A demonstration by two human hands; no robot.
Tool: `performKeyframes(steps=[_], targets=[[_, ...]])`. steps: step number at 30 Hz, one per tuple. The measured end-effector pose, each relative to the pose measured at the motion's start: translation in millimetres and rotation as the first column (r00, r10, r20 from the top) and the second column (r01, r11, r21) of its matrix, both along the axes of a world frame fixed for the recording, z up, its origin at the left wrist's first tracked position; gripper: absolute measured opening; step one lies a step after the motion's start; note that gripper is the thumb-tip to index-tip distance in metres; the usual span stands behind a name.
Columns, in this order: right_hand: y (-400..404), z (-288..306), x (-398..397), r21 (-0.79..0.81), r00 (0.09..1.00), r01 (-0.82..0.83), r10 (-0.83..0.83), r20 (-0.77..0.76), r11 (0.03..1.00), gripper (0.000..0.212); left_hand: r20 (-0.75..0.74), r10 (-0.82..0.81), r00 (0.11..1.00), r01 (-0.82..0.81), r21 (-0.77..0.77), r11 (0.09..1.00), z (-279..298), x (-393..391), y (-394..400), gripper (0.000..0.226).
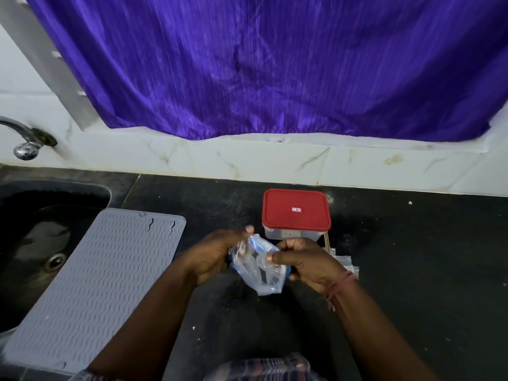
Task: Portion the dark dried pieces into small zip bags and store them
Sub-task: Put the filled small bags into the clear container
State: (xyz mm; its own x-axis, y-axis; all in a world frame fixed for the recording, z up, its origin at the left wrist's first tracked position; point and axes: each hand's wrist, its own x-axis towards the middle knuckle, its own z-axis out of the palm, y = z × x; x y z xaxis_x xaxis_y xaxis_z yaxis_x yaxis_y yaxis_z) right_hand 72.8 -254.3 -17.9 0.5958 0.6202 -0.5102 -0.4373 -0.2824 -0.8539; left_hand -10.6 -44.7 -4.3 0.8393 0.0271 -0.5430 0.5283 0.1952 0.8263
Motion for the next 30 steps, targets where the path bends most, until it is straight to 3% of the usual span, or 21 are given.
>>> performKeyframes(steps=[2, 4, 6, 8, 10, 13, 16, 19, 21, 23, 25, 27, 28, 30], targets=[[1, -4, 3, -0.058, 0.981, 0.096, -0.084, 0.173, 0.994, 0.008, 0.0, -0.031, 1.0, 0.031, 0.09, 0.995, 2, 0, -2, 0.043], [4, -11, 5, -0.103, 0.909, 0.206, -0.151, 0.388, 0.973, 0.02, 0.01, -0.094, 0.996, 0.087, 0.283, 0.955, 3, 1, -3, 0.029], [9, -17, 2, -0.113, 0.776, 0.303, -0.176, 0.606, 0.946, 0.029, -0.019, -0.19, 0.982, 0.17, 0.545, 0.821, 4, 4, -8, 0.017], [15, -17, -6, -0.105, 0.6, 0.399, -0.173, 0.781, 0.911, 0.024, -0.022, -0.209, 0.978, 0.163, 0.709, 0.686, 5, 8, -15, 0.012], [17, -17, -12, -0.088, 0.479, 0.466, -0.167, 0.862, 0.88, 0.02, 0.059, -0.177, 0.982, 0.08, 0.725, 0.684, 5, 11, -17, 0.016], [13, -19, -6, -0.05, 0.418, 0.56, -0.23, 0.879, 0.827, 0.021, 0.103, -0.194, 0.976, 0.071, 0.686, 0.724, 9, 10, -15, 0.021], [10, -19, 0, -0.008, 0.507, 0.533, -0.312, 0.803, 0.846, 0.03, 0.111, -0.145, 0.983, 0.01, 0.76, 0.65, 2, 9, -15, 0.024], [12, -22, -4, -0.011, 0.655, 0.374, -0.256, 0.71, 0.927, 0.033, 0.286, 0.117, 0.951, -0.302, 0.785, 0.541, -7, 11, -15, 0.021], [15, -26, -8, 0.051, 0.78, 0.277, -0.255, 0.571, 0.96, 0.029, 0.36, 0.198, 0.912, -0.411, 0.808, 0.423, -8, 12, -13, 0.016], [18, -25, -13, 0.152, 0.882, 0.175, -0.224, 0.415, 0.973, 0.029, 0.35, 0.243, 0.905, -0.417, 0.844, 0.336, -8, 12, -10, 0.012], [21, -23, -16, 0.218, 0.917, 0.11, -0.183, 0.353, 0.97, 0.042, 0.317, 0.325, 0.891, -0.431, 0.816, 0.386, -11, 13, -9, 0.019], [26, -22, -16, 0.212, 0.896, 0.108, -0.188, 0.403, 0.971, 0.045, 0.254, 0.413, 0.875, -0.466, 0.677, 0.57, -15, 14, -8, 0.022], [28, -22, -15, 0.199, 0.87, 0.147, -0.222, 0.44, 0.969, 0.042, 0.194, 0.451, 0.871, -0.477, 0.556, 0.681, -15, 14, -8, 0.023], [28, -22, -10, 0.183, 0.816, 0.276, -0.331, 0.474, 0.944, 0.034, 0.062, 0.461, 0.885, -0.465, 0.157, 0.871, -11, 12, -10, 0.024]])
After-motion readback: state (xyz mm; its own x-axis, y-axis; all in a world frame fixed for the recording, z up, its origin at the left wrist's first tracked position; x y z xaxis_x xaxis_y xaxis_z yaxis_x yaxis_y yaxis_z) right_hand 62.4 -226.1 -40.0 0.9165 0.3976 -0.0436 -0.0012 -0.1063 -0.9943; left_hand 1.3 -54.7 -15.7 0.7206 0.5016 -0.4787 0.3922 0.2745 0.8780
